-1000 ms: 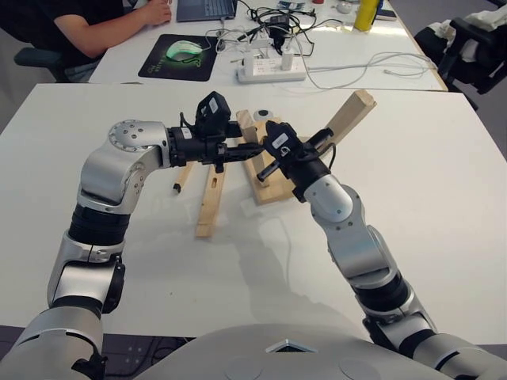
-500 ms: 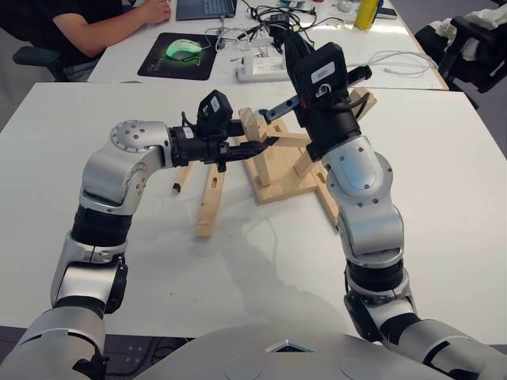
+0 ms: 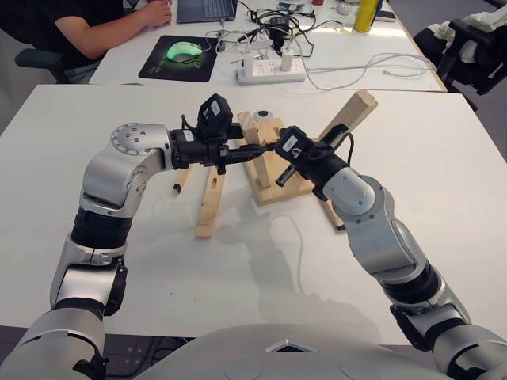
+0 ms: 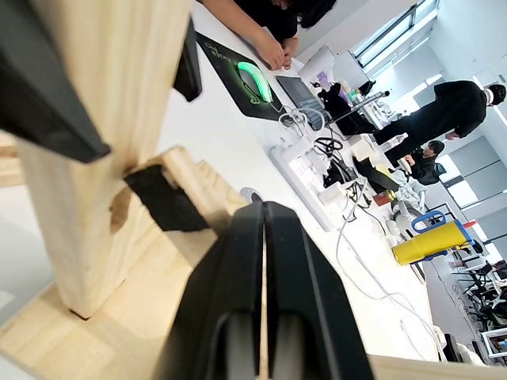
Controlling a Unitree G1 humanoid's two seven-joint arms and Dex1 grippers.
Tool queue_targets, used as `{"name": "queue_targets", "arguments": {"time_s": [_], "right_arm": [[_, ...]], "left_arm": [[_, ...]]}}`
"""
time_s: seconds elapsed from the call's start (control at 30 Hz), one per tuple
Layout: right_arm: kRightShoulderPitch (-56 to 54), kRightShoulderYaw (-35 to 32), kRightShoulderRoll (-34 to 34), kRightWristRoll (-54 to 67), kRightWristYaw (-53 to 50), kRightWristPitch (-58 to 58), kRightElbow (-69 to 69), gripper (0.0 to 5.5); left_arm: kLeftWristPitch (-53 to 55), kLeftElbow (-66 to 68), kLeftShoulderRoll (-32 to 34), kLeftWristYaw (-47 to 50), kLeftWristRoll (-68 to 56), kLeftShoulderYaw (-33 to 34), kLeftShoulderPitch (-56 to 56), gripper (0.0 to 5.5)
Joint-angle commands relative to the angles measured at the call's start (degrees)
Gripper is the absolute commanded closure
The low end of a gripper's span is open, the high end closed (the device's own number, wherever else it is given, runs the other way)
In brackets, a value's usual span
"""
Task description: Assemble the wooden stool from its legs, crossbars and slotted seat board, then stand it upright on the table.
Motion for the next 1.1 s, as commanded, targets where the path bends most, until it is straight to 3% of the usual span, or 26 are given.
{"name": "queue_targets", "arguments": {"time_s": [0.03,0.23,0.33,0.4,0.53,0.63,0.73,0.8,0.9,1.1], "right_arm": [[7.74,5.36,-1.28,5.17,6.13,5.94,6.51,5.5],[7.75,6.94,-4.04,5.68,8.6,4.63,8.04,5.5],[8.13,4.44,-1.81,6.13,6.9,2.29,9.08,5.5],[8.41,1.57,0.94,6.86,4.79,-1.17,10.12,5.5],[10.04,-13.17,11.76,15.62,0.1,-13.14,8.96,5.5],[13.22,-20.89,10.08,26.92,8.52,-14.99,3.21,5.5],[15.42,-24.68,2.99,33.05,15.88,-13.07,2.26,5.5],[15.82,-25.21,1.15,34.6,17.16,-12.88,2.28,5.5],[16.63,-20.04,-0.56,27.45,13.45,-17.62,9.85,5.5],[14.23,-11.69,4.71,19.0,5.24,-21.86,16.37,5.5]], "left_arm": [[1.47,0.29,0.82,-0.61,-1.63,1.5,1.03,3.42],[-0.07,1.82,2.86,-0.29,-1.13,4.65,2.87,3.42],[-0.78,1.35,3.19,-0.54,-1.12,5.11,2.84,3.42],[-1.13,1.13,3.35,-1.47,-1.17,4.42,3.05,3.42],[-1.25,1.5,3.47,-3.05,-1.57,3.72,2.07,3.42],[-1.27,2.3,4.09,-4.65,-1.48,3.21,0.66,3.42],[-1.16,2.35,4.88,-5.67,-1.4,3.3,0.46,3.42],[-1.14,2.43,4.95,-5.83,-1.35,3.38,0.42,3.42],[-0.42,2.27,4.85,-6.67,-2.04,3.16,0.43,3.42],[-0.12,2.55,3.89,-7.12,-2.05,2.34,0.09,3.42]]}}
